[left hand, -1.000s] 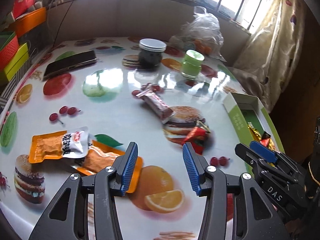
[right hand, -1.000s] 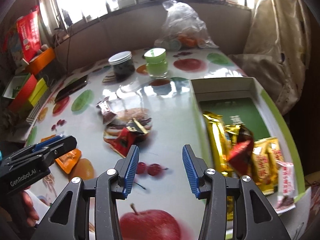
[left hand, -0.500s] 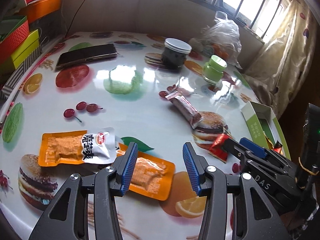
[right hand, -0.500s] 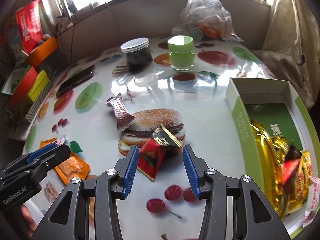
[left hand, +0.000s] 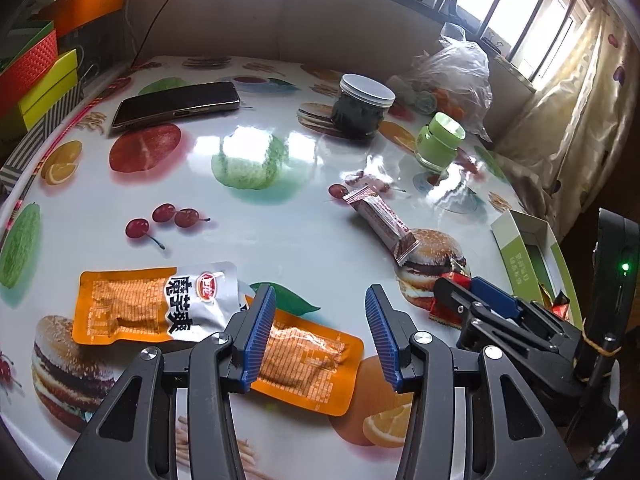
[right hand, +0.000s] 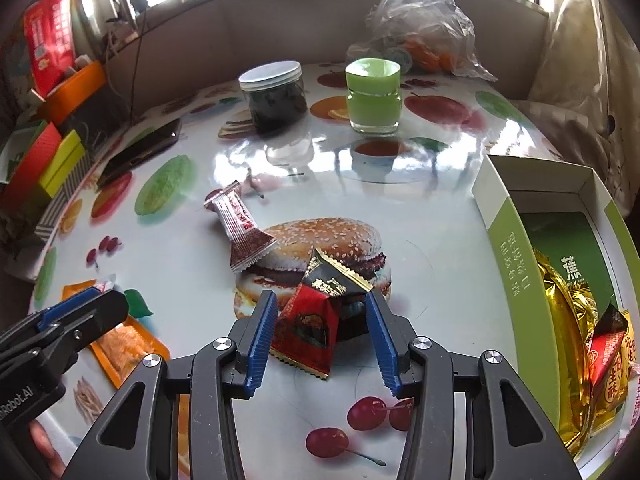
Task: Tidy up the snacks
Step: 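Grasp a red wrapped candy with right tool while left tool approaches milk candy stick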
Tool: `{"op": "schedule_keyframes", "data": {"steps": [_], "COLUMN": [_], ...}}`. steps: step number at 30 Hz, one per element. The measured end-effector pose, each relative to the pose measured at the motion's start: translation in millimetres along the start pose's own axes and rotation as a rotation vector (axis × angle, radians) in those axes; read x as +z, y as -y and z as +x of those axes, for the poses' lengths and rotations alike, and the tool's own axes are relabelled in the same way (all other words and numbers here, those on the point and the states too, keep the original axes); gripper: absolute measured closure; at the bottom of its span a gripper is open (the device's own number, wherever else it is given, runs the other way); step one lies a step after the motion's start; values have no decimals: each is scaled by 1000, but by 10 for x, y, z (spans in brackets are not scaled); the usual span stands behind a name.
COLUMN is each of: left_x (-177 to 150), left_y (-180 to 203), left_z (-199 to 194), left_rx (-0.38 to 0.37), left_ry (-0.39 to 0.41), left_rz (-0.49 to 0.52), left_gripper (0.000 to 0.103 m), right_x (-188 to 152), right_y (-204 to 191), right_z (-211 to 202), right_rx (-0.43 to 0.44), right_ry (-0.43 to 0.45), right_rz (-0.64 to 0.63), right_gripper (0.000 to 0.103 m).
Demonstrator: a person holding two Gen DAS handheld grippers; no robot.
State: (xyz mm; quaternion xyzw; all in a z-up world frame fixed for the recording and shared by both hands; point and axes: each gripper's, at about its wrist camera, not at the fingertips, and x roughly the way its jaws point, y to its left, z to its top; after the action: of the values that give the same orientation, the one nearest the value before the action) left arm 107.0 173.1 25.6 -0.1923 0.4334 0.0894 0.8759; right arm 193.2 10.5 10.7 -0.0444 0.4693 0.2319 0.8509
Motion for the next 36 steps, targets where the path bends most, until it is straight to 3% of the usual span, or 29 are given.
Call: {"op": "schedule_keyframes", "data": {"steps": [3, 7, 13, 24, 36], "left_x": [26, 84, 183, 389, 585], "left_y": [15, 56, 140, 348, 487], "left_z": [23, 47, 85, 317, 621], "left_rx": [-2, -10, -6, -52, 0], "left_ry": [-3, 0, 1, -37, -55], "left_rz": [2, 9, 36, 42, 46], "left_gripper": [55, 55, 55, 55, 55], "right_x": [-4, -9, -19, -44, -112], "right_y": [23, 44, 61, 151, 307], "right_z": [-1, -17, -59, -241, -284], "right_rx": [-10, -5, 17, 43, 46], "right_ry": [7, 13, 29, 69, 58], "right_rz": [8, 15, 17, 32, 67], "right_gripper": [60, 74, 82, 82, 82]}}
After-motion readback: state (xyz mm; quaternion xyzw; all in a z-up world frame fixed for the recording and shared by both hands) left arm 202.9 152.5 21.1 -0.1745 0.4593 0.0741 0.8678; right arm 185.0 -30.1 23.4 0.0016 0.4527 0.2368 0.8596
